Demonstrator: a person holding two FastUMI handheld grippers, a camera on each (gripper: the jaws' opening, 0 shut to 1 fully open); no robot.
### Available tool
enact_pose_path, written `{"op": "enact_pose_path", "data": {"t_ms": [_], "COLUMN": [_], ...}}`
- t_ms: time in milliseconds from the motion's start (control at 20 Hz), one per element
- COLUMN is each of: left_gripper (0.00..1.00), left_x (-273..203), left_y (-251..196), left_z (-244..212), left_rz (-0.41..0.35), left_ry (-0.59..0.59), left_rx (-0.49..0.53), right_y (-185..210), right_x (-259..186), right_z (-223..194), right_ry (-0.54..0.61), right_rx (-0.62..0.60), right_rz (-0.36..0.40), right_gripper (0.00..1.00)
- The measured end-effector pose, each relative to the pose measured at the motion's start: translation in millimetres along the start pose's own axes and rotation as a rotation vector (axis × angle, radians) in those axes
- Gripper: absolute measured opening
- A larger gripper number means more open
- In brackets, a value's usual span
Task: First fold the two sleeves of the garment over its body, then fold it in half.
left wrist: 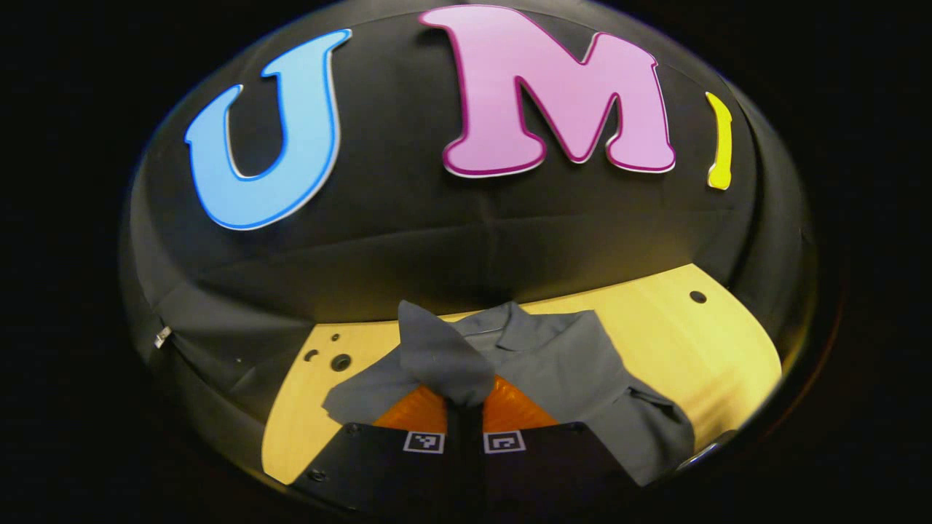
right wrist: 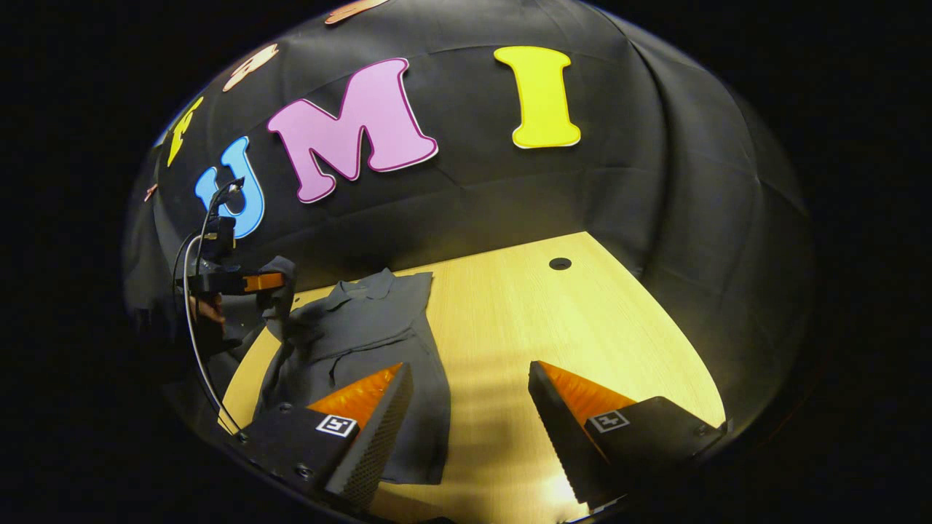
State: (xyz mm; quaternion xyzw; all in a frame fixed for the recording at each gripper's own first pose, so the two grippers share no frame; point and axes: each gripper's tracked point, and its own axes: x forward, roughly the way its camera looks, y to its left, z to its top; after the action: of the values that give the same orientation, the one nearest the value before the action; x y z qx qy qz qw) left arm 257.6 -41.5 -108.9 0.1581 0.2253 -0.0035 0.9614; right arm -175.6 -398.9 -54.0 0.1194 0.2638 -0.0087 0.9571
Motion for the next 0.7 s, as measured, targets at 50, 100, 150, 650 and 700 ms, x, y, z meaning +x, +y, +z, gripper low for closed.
{"op": "enact_pose_path", "data": {"t_ms": [50, 100, 150, 650, 700], "left_gripper": [0.05, 0.05, 0.05, 0.2, 0.2], "left_x": [6, 11, 18, 77, 80], "left_y": [-12, -26, -40, -128, -127], "left_z": [0, 1, 1, -42, -47], "left_rz": [-0.012, -0.03, -0.048, -0.147, -0.144], "left_ry": [0.007, 0.008, 0.012, 0.146, 0.16], "left_rx": [-0.004, -0.006, -0.007, -0.031, -0.049], "right_y": [-3, -8, -11, -28, -26], "right_x": [3, 4, 6, 7, 7], "right_z": [0, 0, 2, -12, -13], "right_ry": [0.015, 0.02, 0.02, 0.06, 0.064], "right_rx": [0.0, 0.0, 0.001, 0.001, -0.005], "right_rz": [0.01, 0.015, 0.018, -0.009, -0.007], "right_gripper": [0.99, 0.99, 0.99, 0.99, 0.99]}}
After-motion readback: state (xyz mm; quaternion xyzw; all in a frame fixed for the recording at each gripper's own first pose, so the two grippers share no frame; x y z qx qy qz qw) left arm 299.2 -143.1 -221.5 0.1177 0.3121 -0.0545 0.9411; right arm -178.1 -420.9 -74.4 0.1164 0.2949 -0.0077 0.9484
